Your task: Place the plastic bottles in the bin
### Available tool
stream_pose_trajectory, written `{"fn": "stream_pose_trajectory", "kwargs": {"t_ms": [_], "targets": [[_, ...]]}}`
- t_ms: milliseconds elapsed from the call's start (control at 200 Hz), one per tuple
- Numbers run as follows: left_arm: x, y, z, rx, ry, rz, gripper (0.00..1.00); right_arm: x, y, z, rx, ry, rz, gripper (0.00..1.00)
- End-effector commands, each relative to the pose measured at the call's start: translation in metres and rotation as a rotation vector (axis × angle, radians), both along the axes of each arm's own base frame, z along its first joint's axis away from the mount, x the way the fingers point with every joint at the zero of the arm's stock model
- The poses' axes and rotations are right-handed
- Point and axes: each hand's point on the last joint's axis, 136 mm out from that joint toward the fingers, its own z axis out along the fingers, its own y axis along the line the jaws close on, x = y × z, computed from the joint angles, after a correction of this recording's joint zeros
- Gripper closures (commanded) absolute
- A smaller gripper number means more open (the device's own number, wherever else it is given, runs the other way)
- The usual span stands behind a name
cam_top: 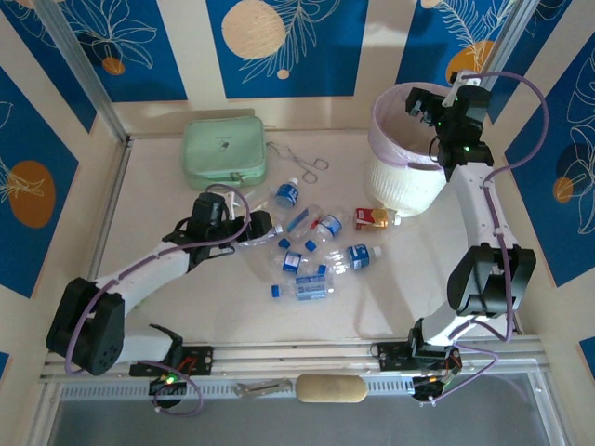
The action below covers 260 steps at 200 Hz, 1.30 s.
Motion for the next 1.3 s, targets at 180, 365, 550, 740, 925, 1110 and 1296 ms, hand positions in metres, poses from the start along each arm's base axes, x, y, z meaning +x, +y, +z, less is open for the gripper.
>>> {"fn": "stream_pose_trajectory", "kwargs": {"t_ms": [180, 365, 550, 740, 925, 1110, 1296], "targets": [[-0.013, 0.005, 0.004, 0.058, -0.025, -0.019, 0.01, -0.072, 0.09, 0.051, -0.068, -0.089, 0.277, 0.01], [-0.01, 0.026, 0.004, 0.098, -0.045, 0.09, 0.01, -0.138, 0.182, -0.002, -0.05, 0.065, 0.625, 0.01], [-0.003, 0.053, 0.017, 0.101, -0.102, 0.214, 0.01, -0.203, 0.256, -0.077, -0.013, 0.304, 0.894, 0.01], [-0.002, 0.068, 0.015, 0.071, -0.076, 0.261, 0.01, -0.27, 0.302, -0.139, -0.002, 0.565, 1.109, 0.01], [-0.002, 0.071, 0.007, 0.04, -0.061, 0.283, 0.01, -0.325, 0.314, -0.187, -0.11, 0.791, 1.178, 0.01], [0.002, 0.069, 0.006, 0.035, -0.064, 0.279, 0.01, -0.353, 0.308, -0.234, -0.353, 0.951, 1.167, 0.01], [0.001, 0.07, 0.008, 0.049, -0.068, 0.269, 0.01, -0.348, 0.304, -0.27, -0.662, 1.008, 1.134, 0.01]]}}
